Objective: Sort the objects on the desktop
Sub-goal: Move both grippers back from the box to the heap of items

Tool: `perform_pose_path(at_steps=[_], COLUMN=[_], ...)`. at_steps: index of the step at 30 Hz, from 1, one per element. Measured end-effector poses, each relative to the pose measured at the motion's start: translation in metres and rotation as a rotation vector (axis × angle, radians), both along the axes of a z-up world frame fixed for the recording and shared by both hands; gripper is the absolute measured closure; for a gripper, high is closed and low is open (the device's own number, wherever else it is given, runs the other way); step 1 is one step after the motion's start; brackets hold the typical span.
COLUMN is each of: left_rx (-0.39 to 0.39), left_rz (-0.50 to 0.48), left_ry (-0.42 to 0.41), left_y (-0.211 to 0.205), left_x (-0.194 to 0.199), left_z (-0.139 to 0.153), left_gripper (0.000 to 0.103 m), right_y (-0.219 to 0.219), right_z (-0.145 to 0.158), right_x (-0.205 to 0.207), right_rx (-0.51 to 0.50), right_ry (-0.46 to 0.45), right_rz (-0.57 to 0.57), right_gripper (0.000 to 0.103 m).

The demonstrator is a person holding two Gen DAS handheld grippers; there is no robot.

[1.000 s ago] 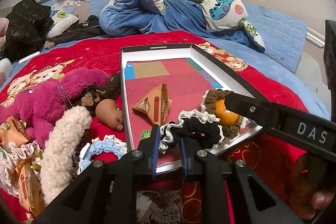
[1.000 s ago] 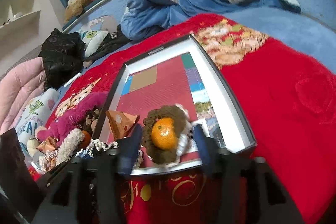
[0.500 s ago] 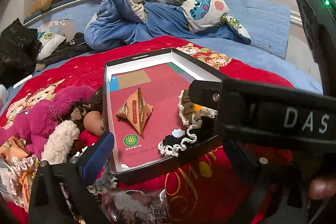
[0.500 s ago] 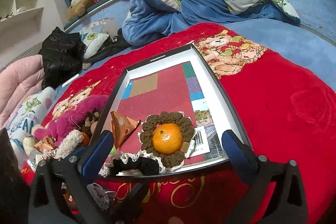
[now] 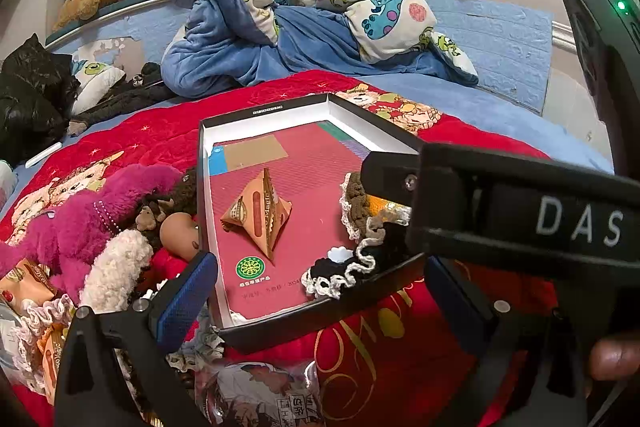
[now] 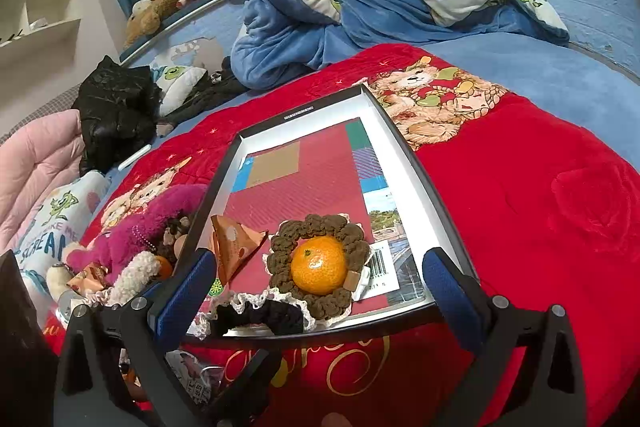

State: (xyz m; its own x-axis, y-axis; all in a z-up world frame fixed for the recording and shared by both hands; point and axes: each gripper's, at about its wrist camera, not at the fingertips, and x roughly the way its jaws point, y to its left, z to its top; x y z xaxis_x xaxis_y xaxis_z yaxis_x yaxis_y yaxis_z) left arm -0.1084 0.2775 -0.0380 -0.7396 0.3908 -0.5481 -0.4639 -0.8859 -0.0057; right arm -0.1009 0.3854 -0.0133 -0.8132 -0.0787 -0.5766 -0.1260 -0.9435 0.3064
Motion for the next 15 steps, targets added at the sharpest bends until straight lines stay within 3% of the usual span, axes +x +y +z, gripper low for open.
perform_pose_path(at_steps=[6, 15], left_rx=[0.042, 0.094], left_rz=[0.012, 0.051], left_ry=[0.009, 0.057], left_y=[-0.011, -0.03], left_x=[-0.002, 0.008], left_z=[0.005, 0.019], left_gripper=[0.0, 0.0], right_y=[-0.003, -0.029], right_z=[0.004, 0.024], right_x=[0.003, 0.012], right_rx=[-0.014, 0.063], right_ry=[0.008, 0.089], right_rz=[-0.014, -0.011], right_gripper=[0.0, 0.0])
